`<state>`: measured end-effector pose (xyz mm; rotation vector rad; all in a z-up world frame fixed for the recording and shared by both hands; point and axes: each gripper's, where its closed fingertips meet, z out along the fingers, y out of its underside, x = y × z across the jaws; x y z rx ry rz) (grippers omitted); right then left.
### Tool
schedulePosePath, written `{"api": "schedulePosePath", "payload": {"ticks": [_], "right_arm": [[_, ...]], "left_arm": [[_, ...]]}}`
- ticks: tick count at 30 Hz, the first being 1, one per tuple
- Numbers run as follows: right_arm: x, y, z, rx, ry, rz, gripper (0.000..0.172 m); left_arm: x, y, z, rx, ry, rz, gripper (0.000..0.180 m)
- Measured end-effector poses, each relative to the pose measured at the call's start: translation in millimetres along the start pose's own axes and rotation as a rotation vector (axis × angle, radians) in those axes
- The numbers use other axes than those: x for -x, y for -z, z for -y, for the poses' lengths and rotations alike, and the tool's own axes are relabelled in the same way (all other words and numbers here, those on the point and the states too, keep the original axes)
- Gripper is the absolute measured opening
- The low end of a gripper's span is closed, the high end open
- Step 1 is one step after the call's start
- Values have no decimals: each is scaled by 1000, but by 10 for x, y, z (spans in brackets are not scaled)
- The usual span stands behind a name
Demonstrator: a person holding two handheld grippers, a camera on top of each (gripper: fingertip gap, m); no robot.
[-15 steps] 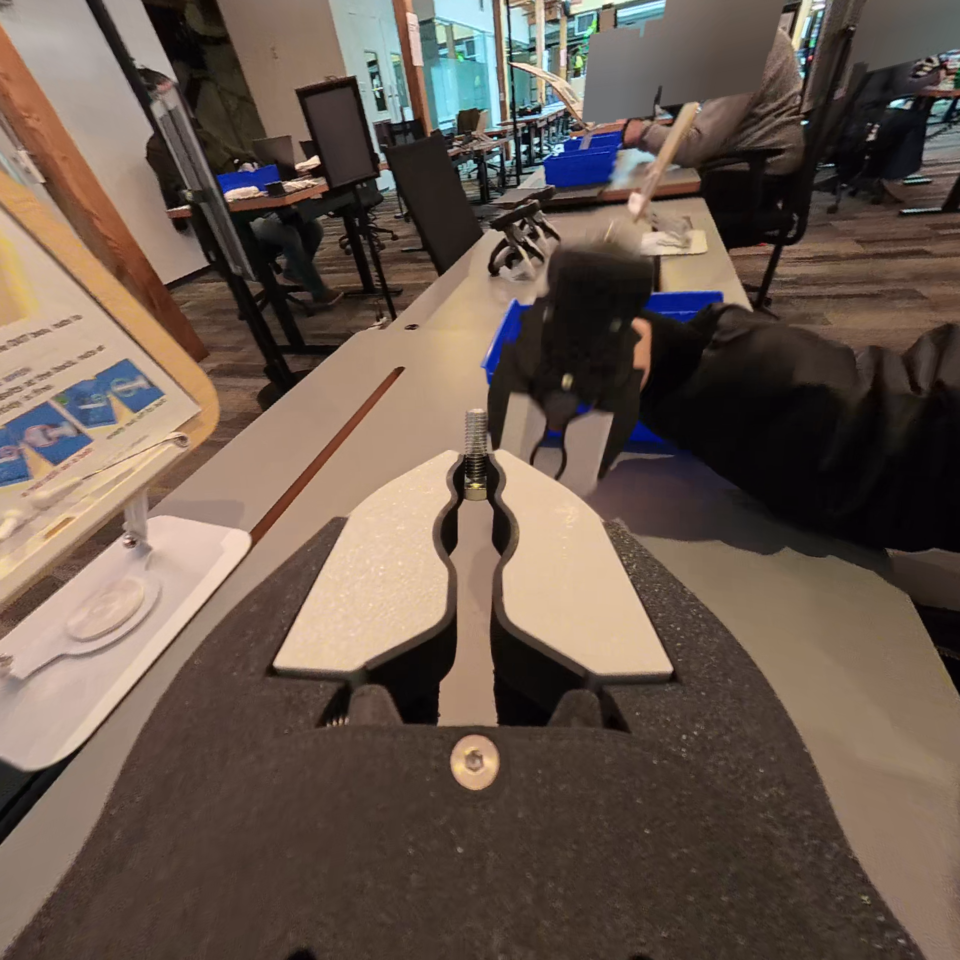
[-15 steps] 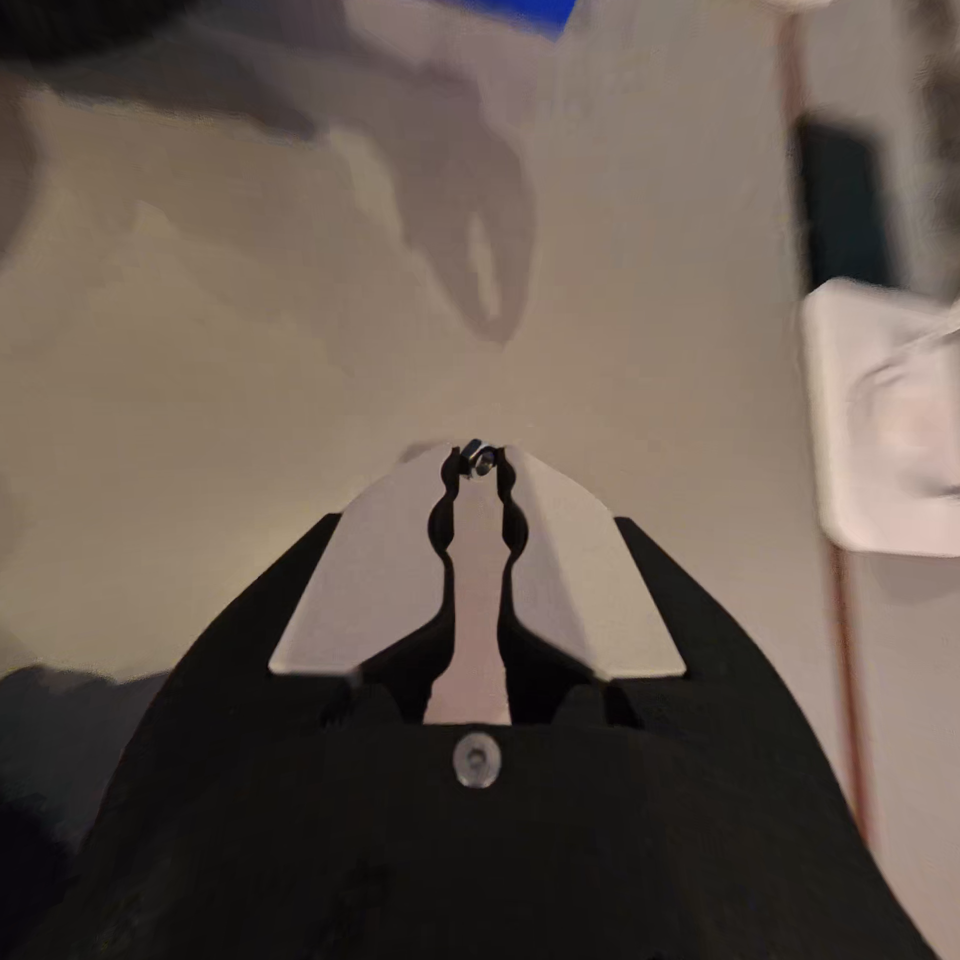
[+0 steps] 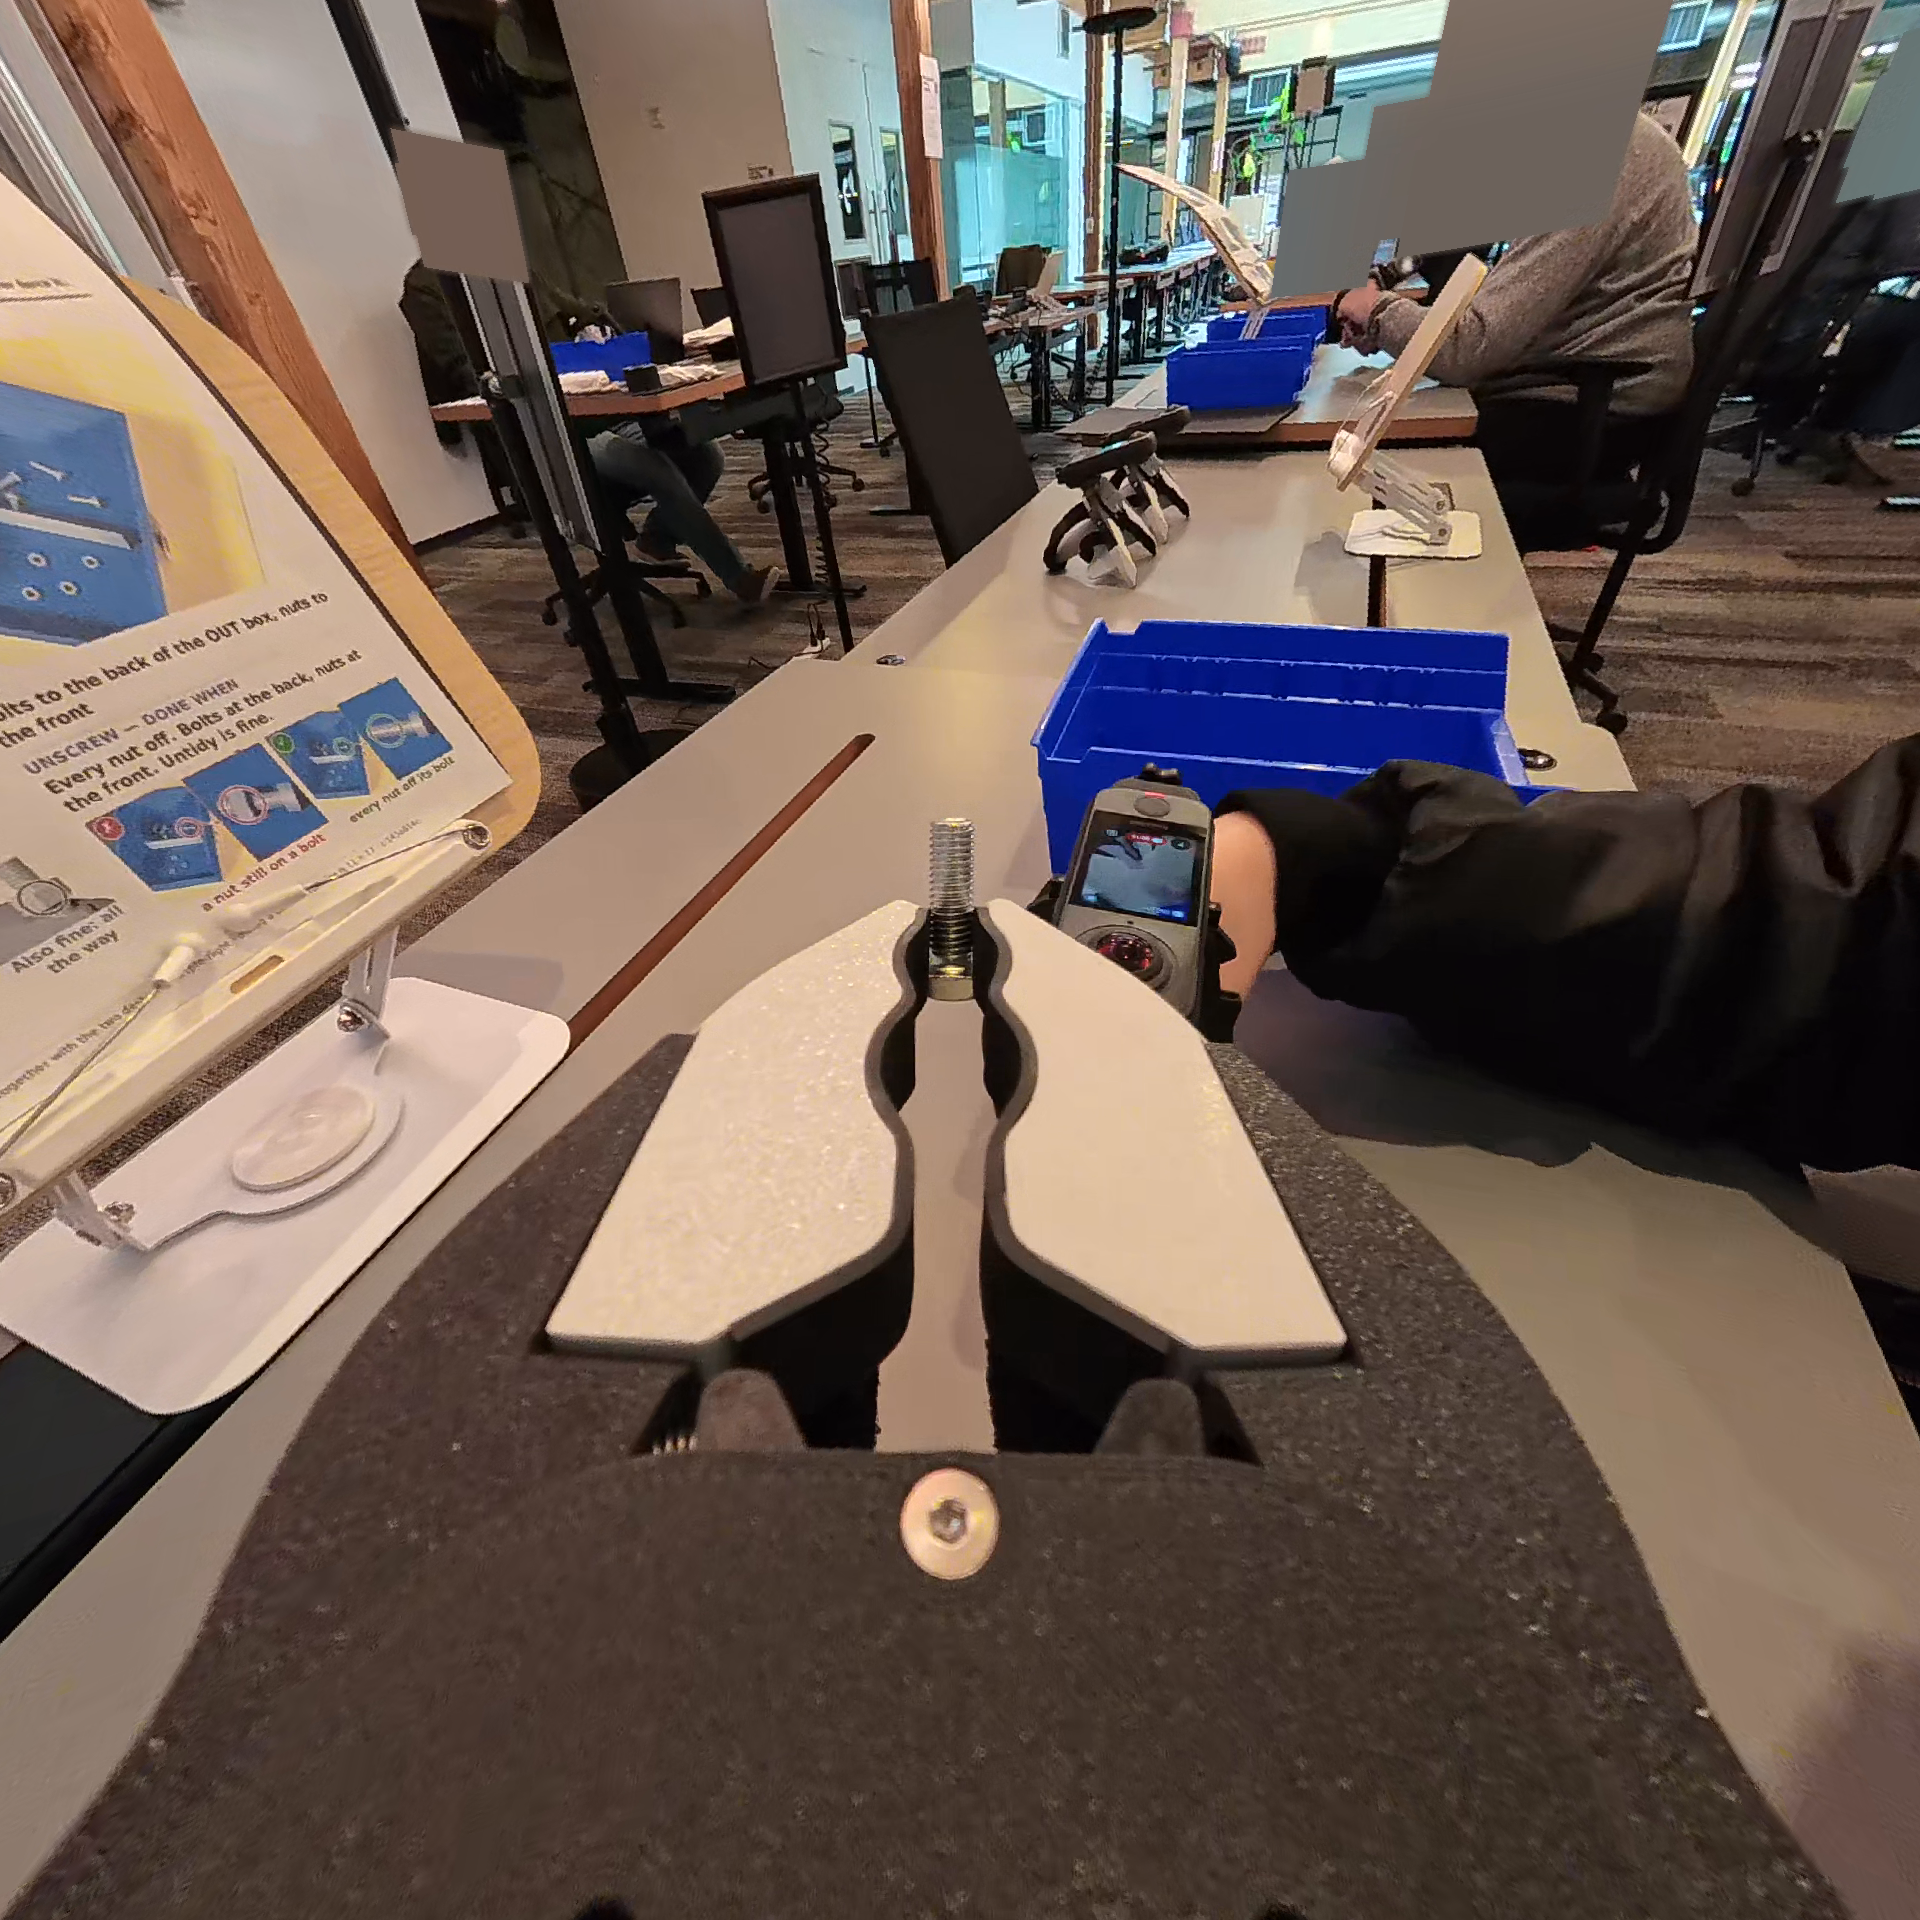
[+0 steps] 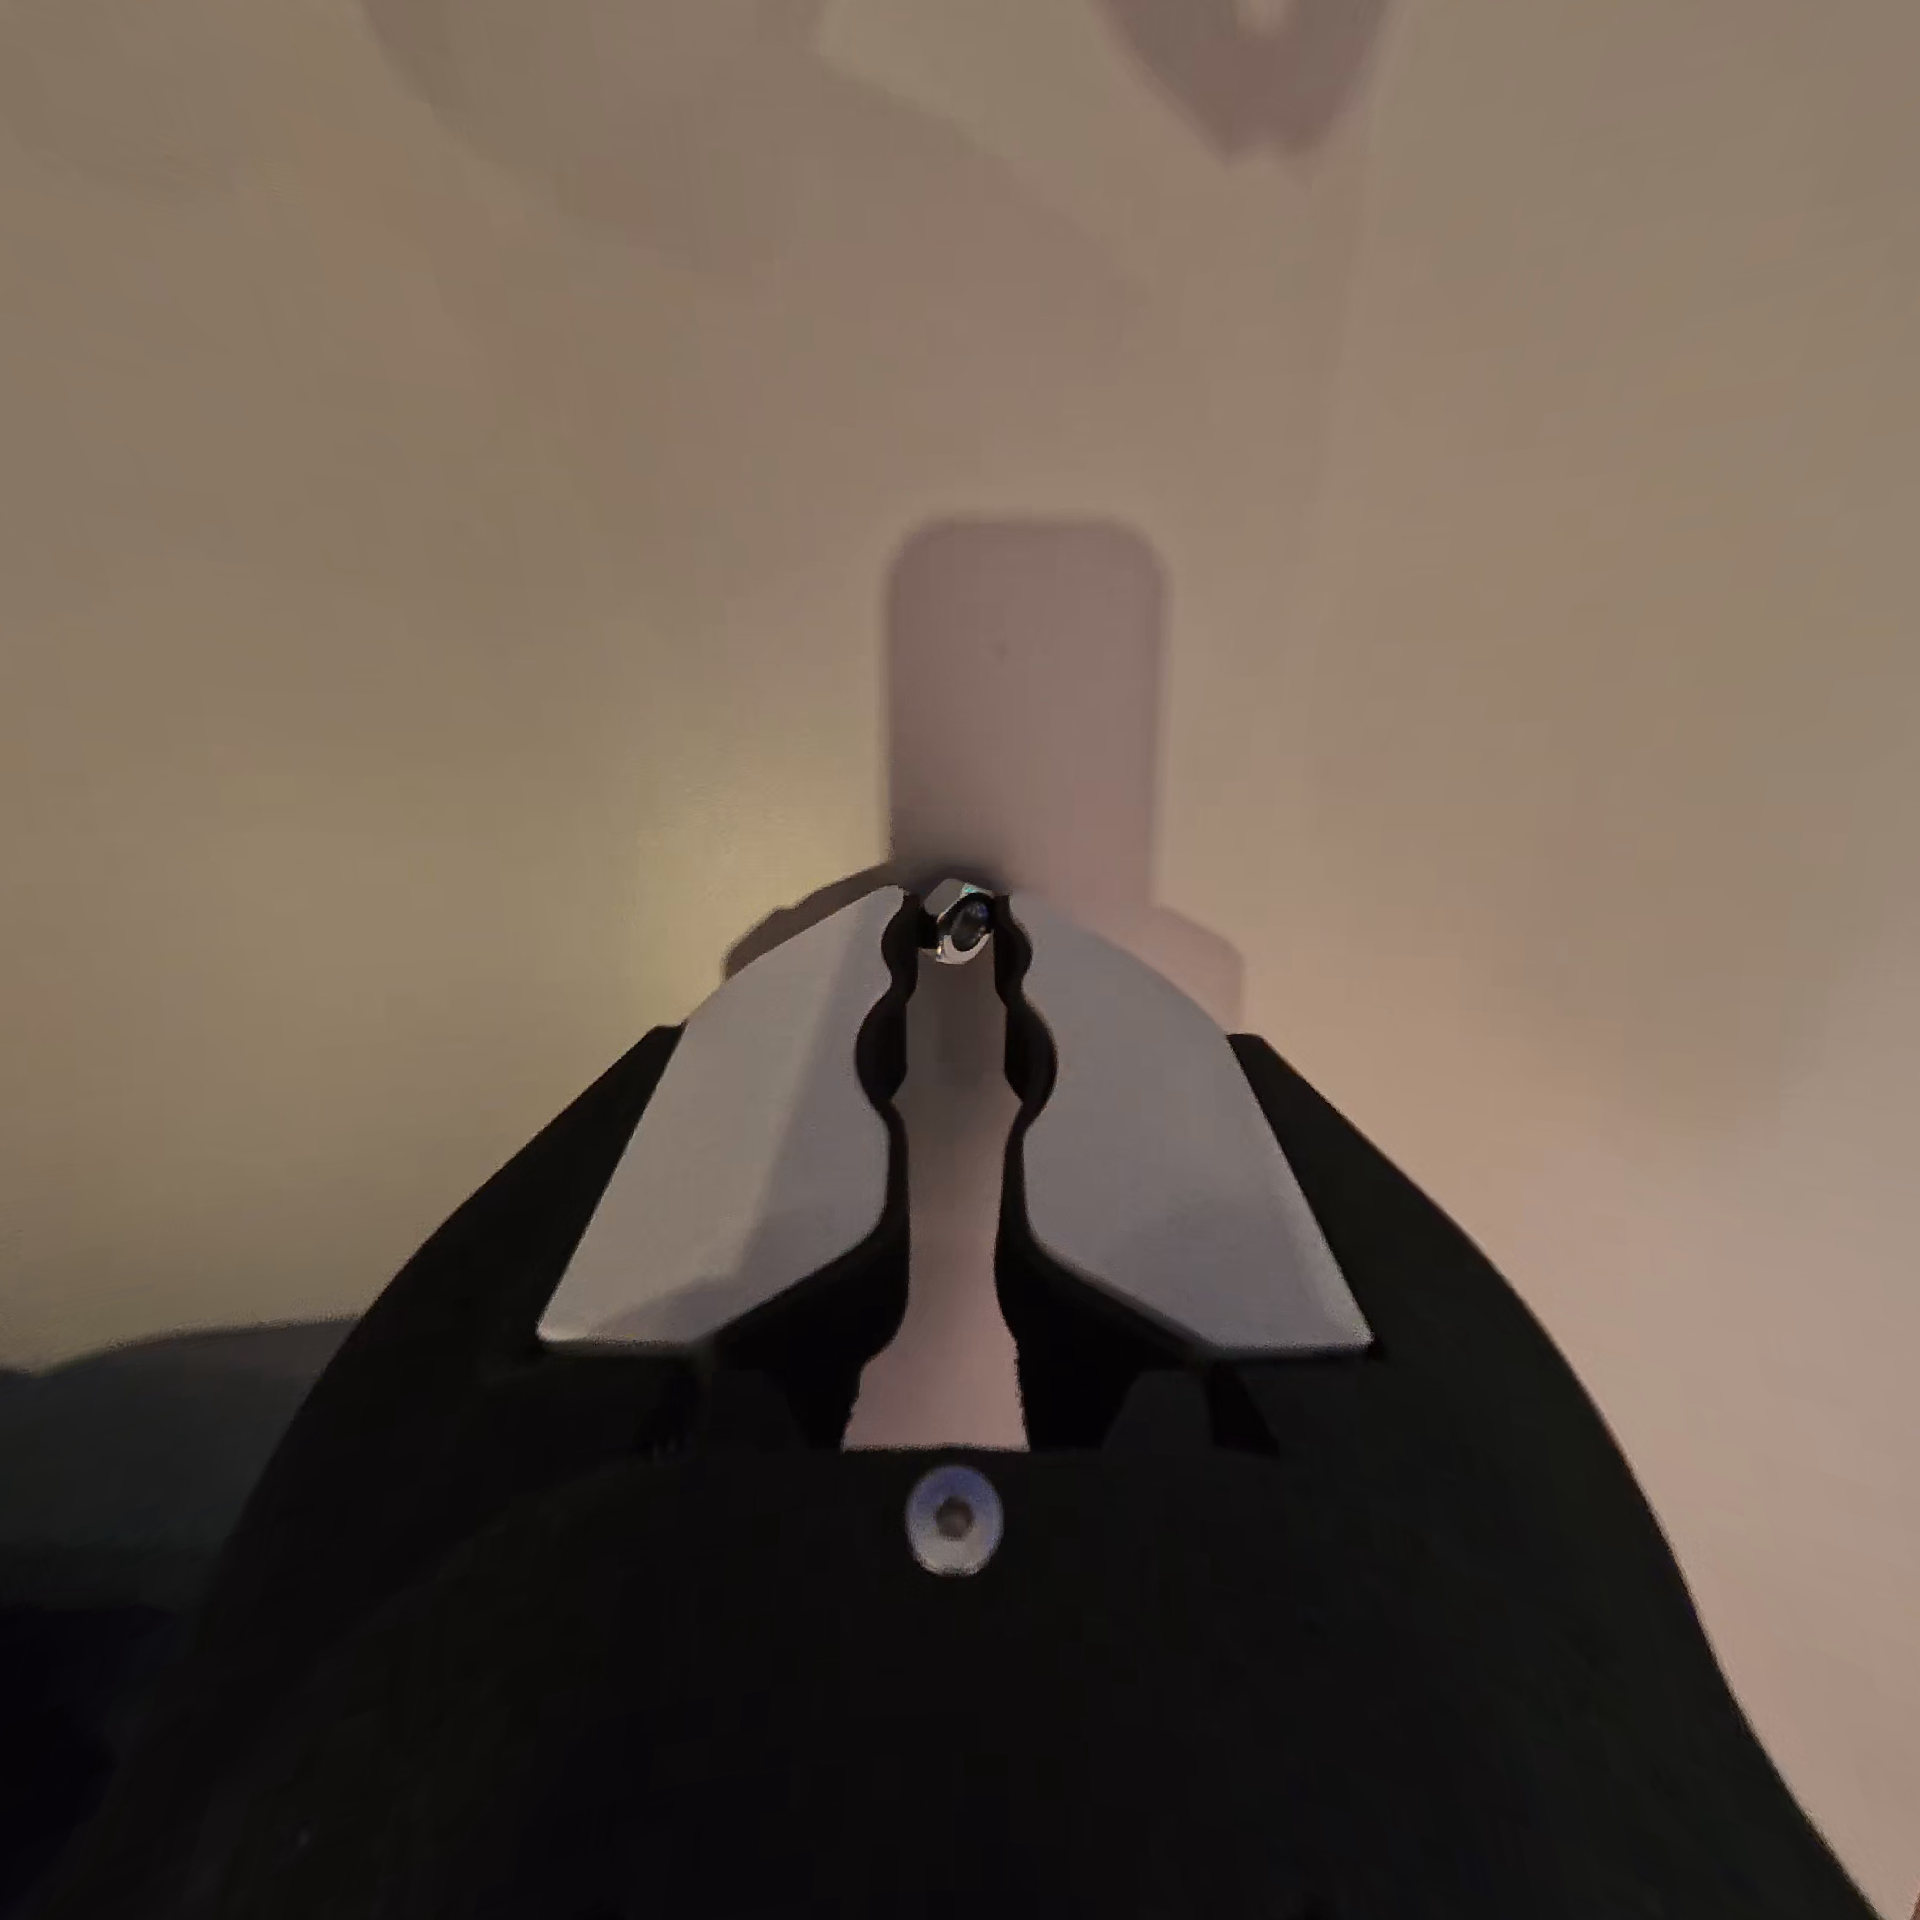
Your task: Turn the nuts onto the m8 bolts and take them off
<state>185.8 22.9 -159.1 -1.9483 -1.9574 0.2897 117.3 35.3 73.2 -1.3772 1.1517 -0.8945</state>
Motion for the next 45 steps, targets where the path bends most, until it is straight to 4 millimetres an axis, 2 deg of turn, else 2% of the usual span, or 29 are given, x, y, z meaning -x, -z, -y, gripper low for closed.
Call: {"api": "schedulePosePath", "payload": {"ticks": [9, 14, 20, 23, 34, 39, 41, 42, 45], "right_arm": [[61, -11, 18, -38, -25, 54, 13], [118, -3, 48, -91, -43, 111, 20], [88, 255, 80, -240, -30, 127, 20], [79, 196, 14, -215, 0, 143, 19], [98, 28, -21, -130, 8, 149, 16], [92, 38, -35, -118, 5, 147, 13], [69, 138, 13, -155, 1, 133, 13], [42, 250, 61, -193, -3, 113, 13], [-119, 831, 287, -370, -30, -38, 14]], "left_arm": [[-9, 20, 18, -3, 9, -6, 7], [-13, 24, 22, -6, 13, -10, 7], [-37, 28, 30, -6, 16, -25, 7], [-54, 12, 15, 4, 11, -29, 8], [-69, -16, 0, 12, 14, -35, 7], [-75, -25, -11, 13, 15, -40, 7], [-80, -47, -42, 22, 18, -50, 7], [-81, -67, -80, 34, 15, -55, 7], [-85, -171, -241, 82, -4, -70, 7]]}}
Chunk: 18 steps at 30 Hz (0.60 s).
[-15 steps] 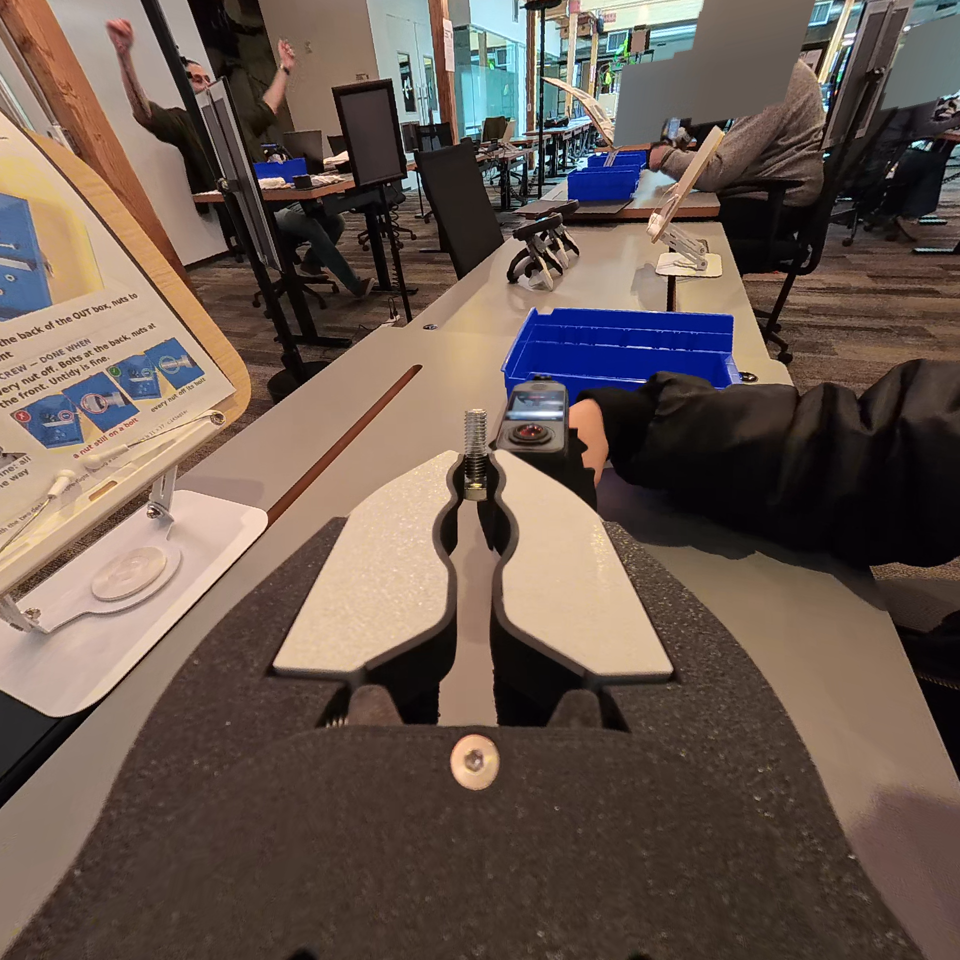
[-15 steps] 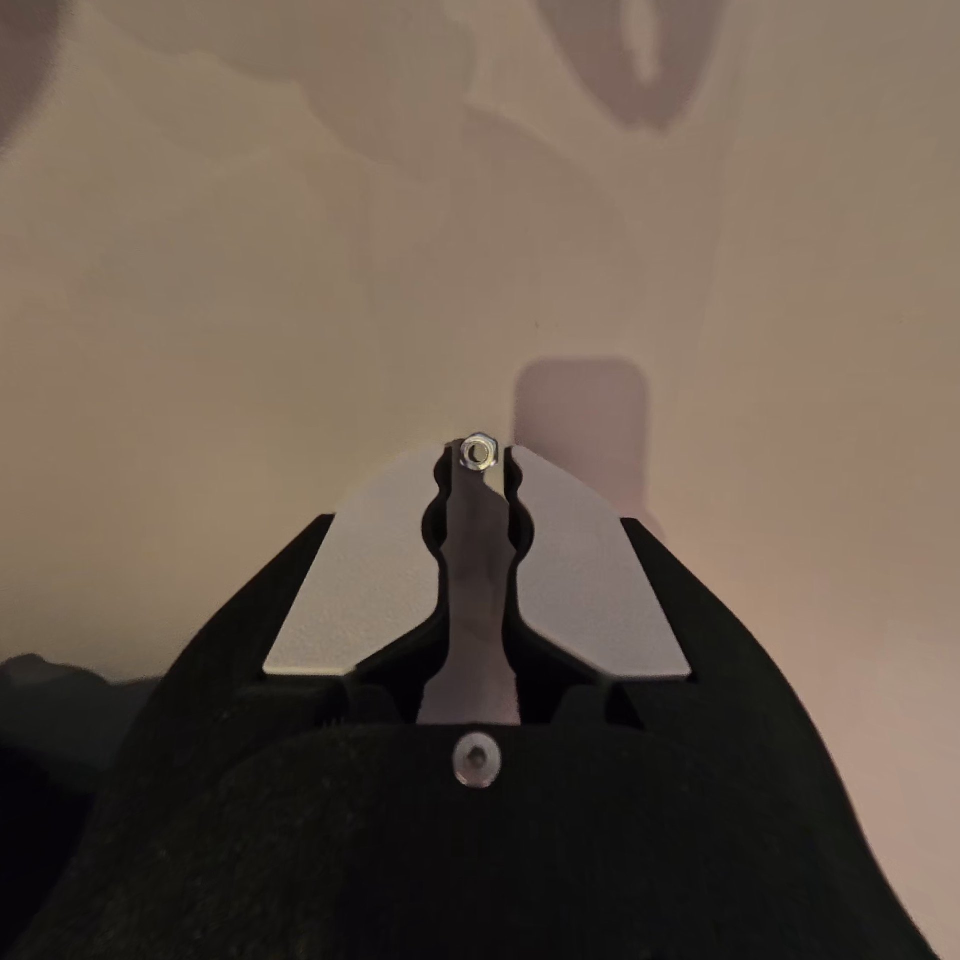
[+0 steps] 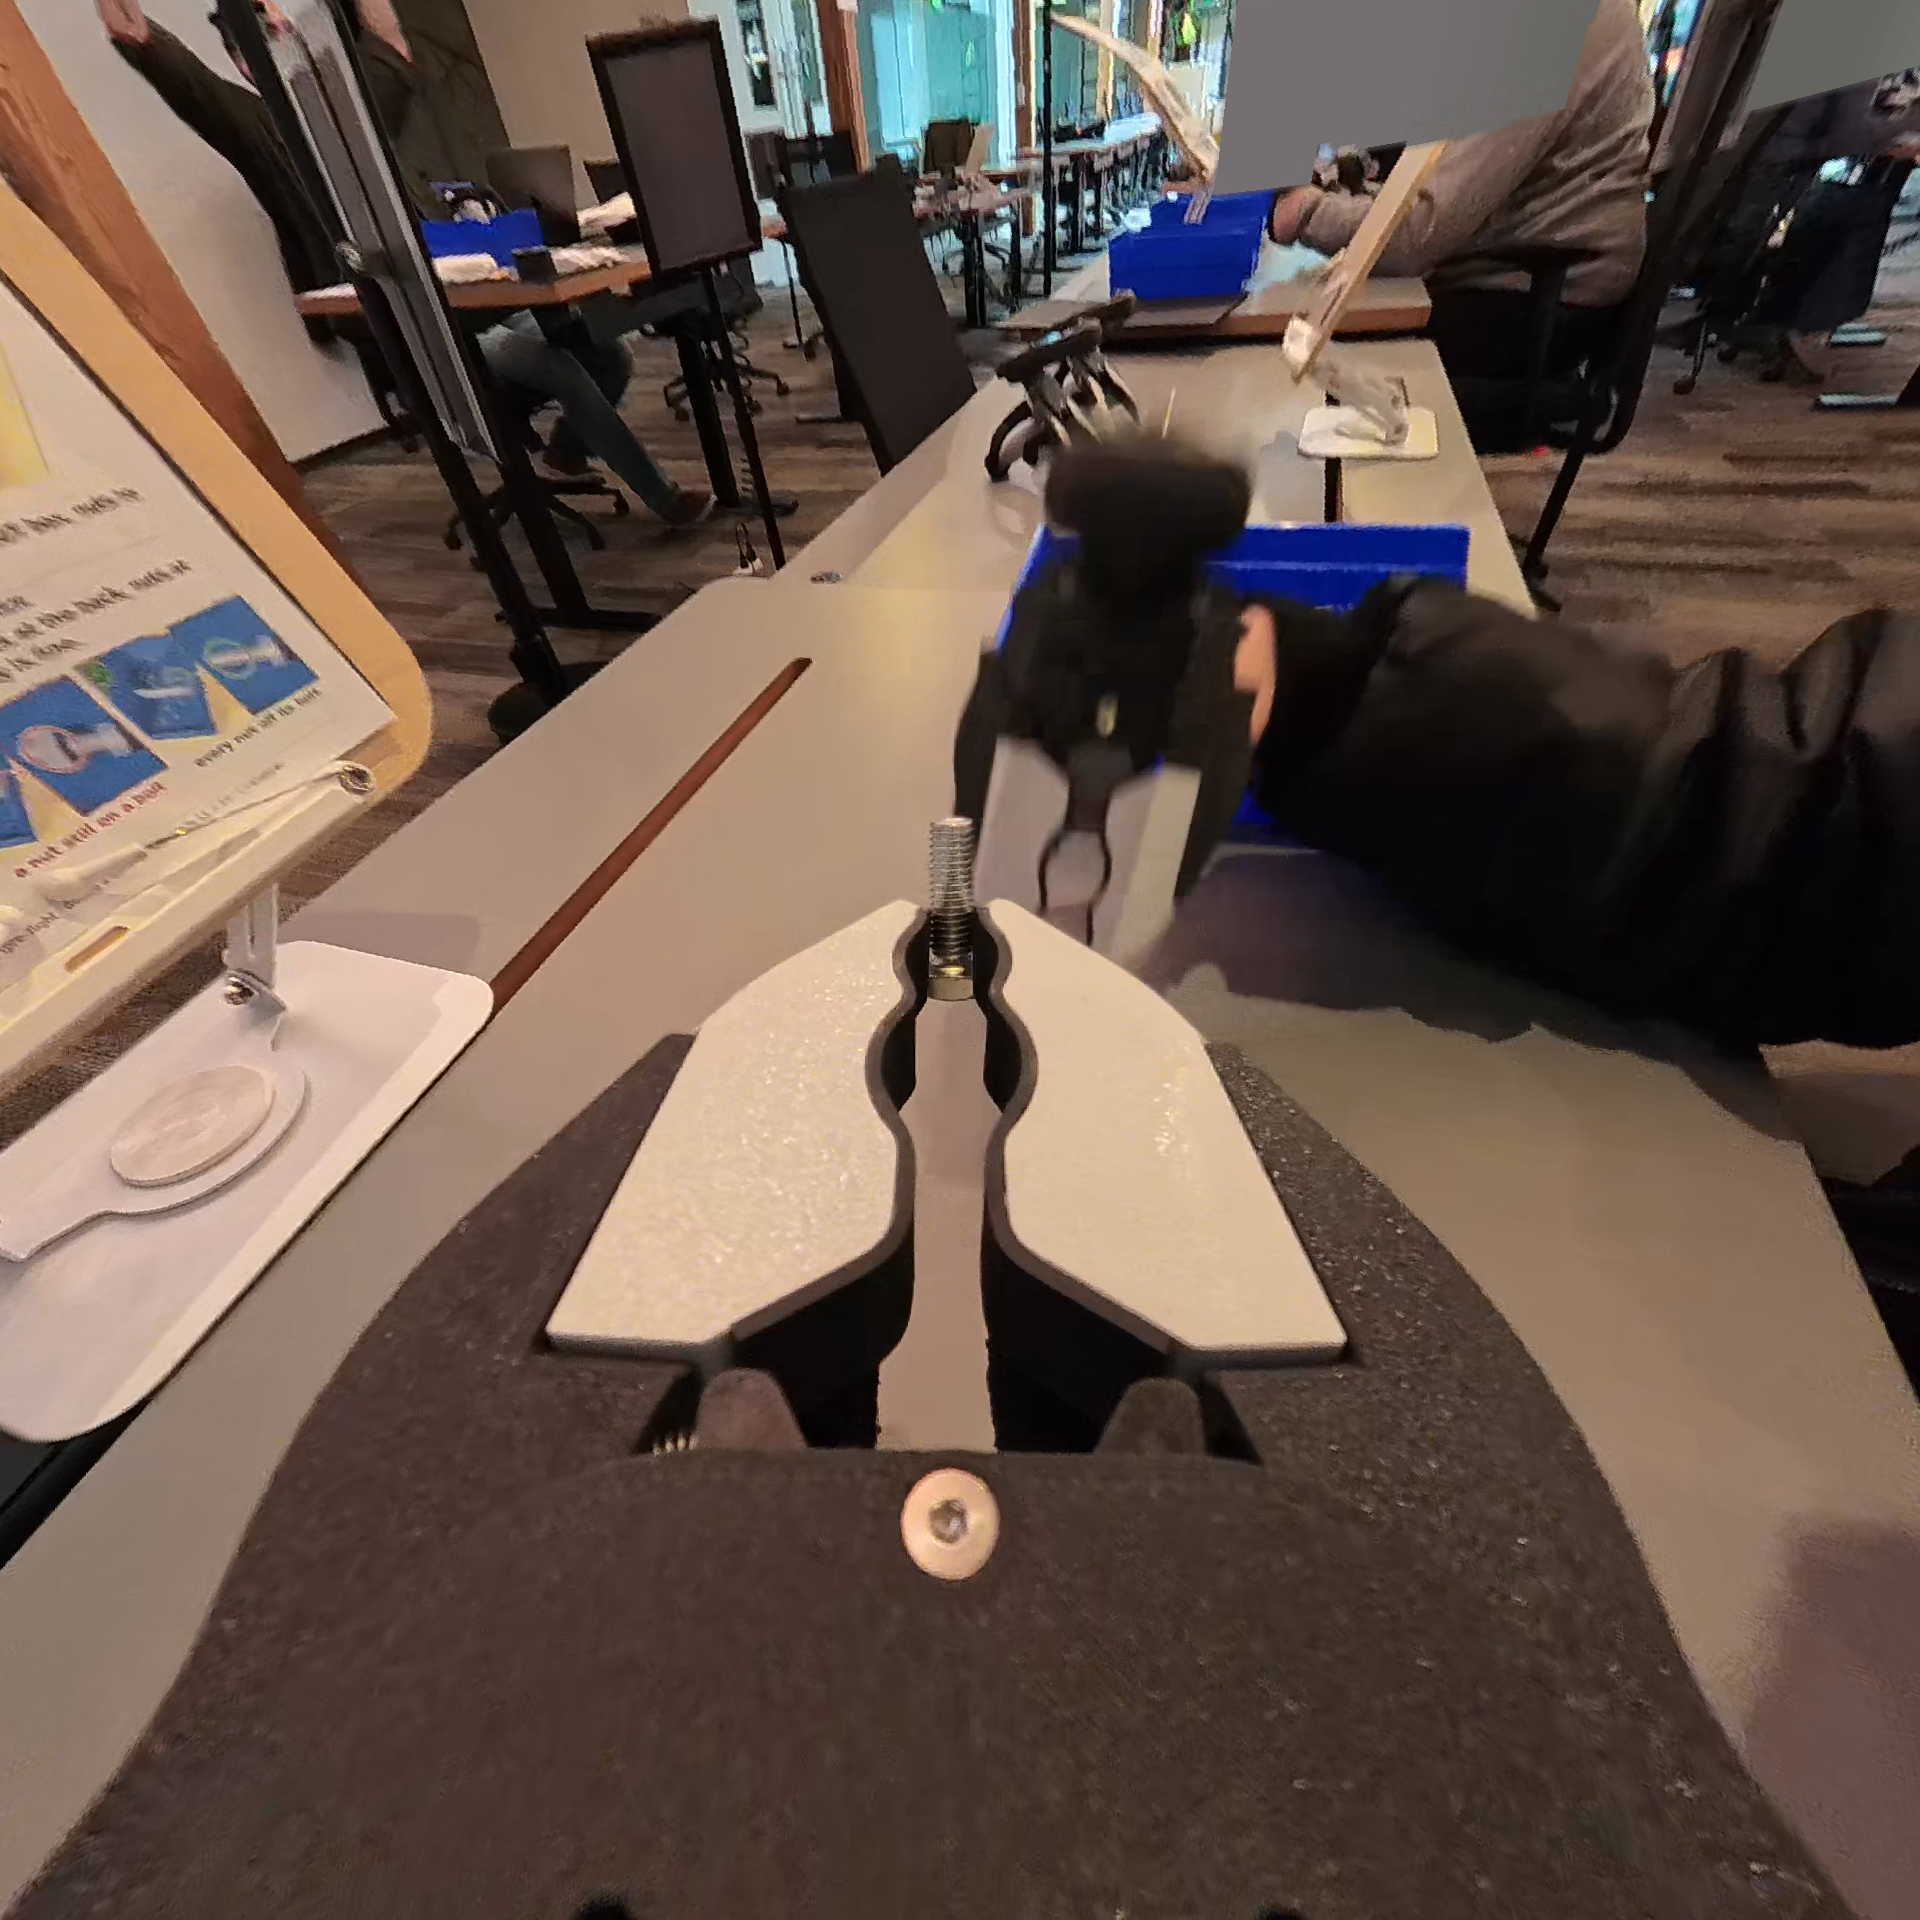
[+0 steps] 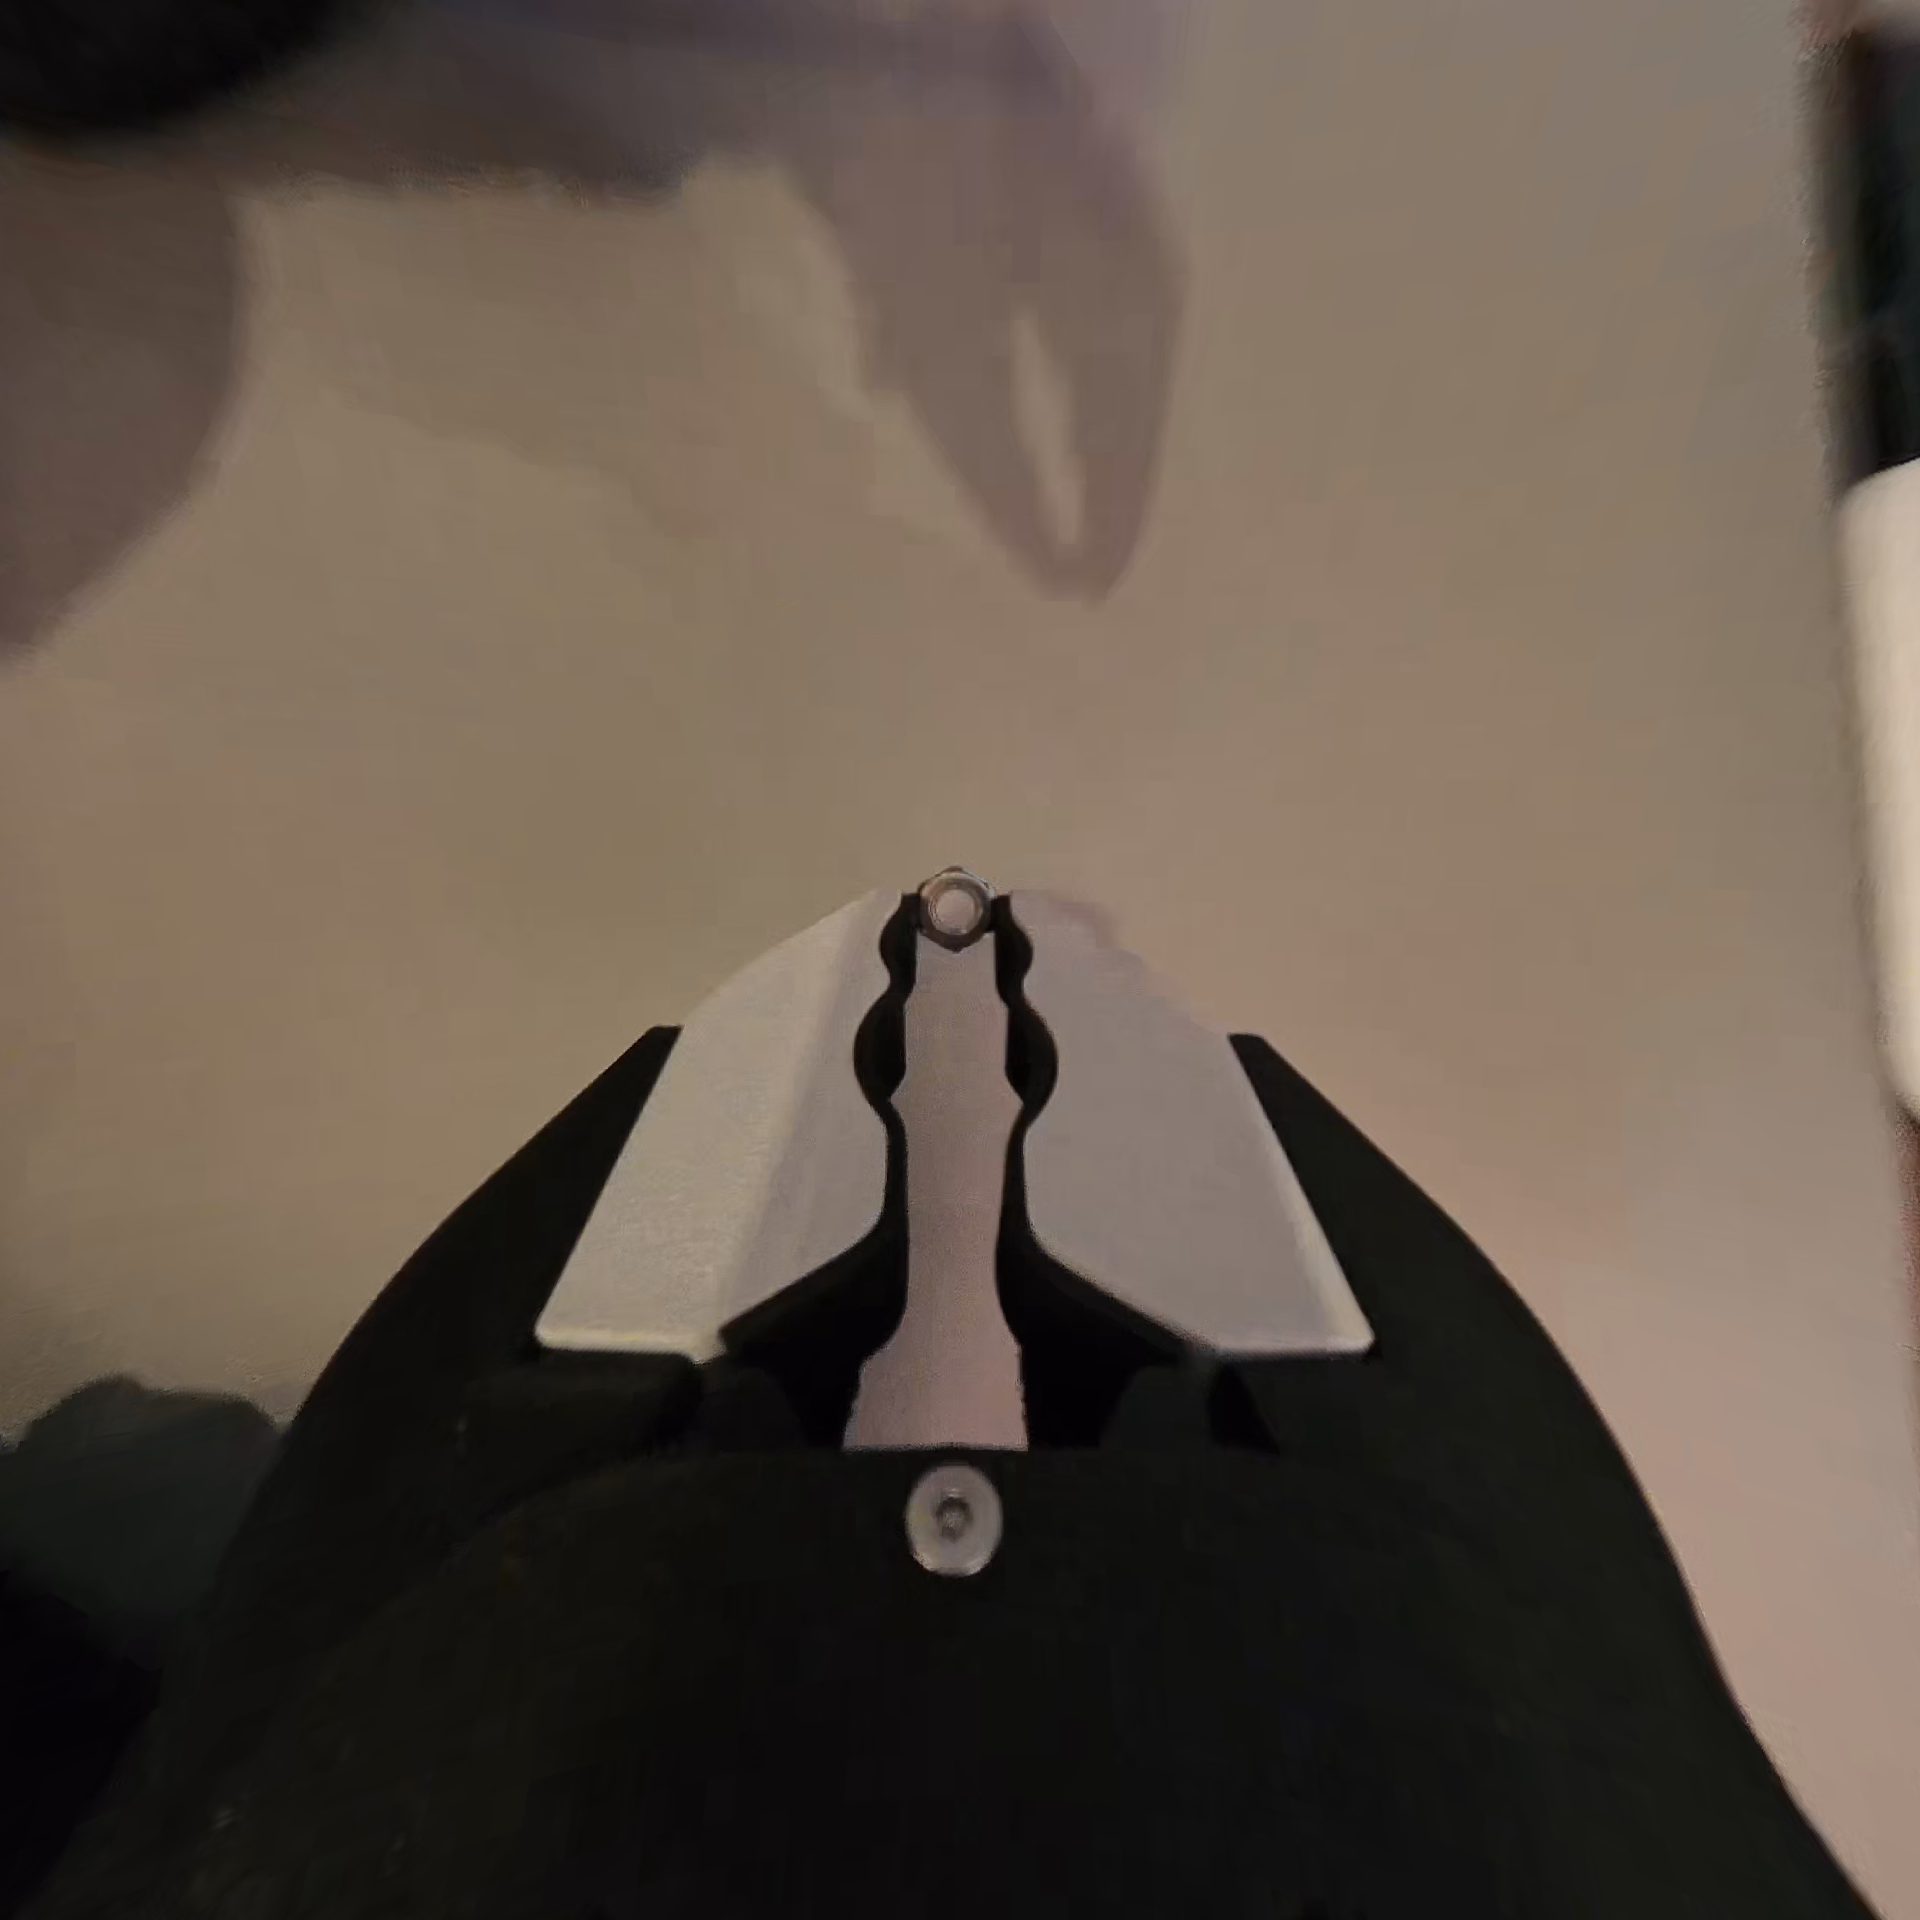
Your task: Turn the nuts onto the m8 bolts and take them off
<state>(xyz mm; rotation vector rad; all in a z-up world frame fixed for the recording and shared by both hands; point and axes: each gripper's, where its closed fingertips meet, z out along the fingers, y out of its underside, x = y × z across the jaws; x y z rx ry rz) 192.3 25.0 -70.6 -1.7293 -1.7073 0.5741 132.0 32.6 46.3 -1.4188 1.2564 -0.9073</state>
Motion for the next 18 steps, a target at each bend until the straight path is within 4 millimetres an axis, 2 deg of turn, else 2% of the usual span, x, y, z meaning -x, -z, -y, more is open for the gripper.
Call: {"api": "schedulePosePath", "payload": {"ticks": [3, 6, 9, 13, 18], "right_arm": [[-69, 511, 489, -228, -28, -126, 13], [78, 764, 810, -396, -10, -92, 13], [172, 730, 828, -369, 58, -80, 13], [224, 640, 792, -319, 107, -73, 14], [271, 658, 832, -331, 149, -77, 13]], "left_arm": [[-86, -175, -121, 24, -38, -41, 8], [-233, -348, -239, 79, -66, -93, 7], [-369, -443, -280, 112, -102, -127, 7], [-487, -446, -229, 103, -144, -157, 7], [-513, -429, -184, 92, -180, -147, 7]]}}
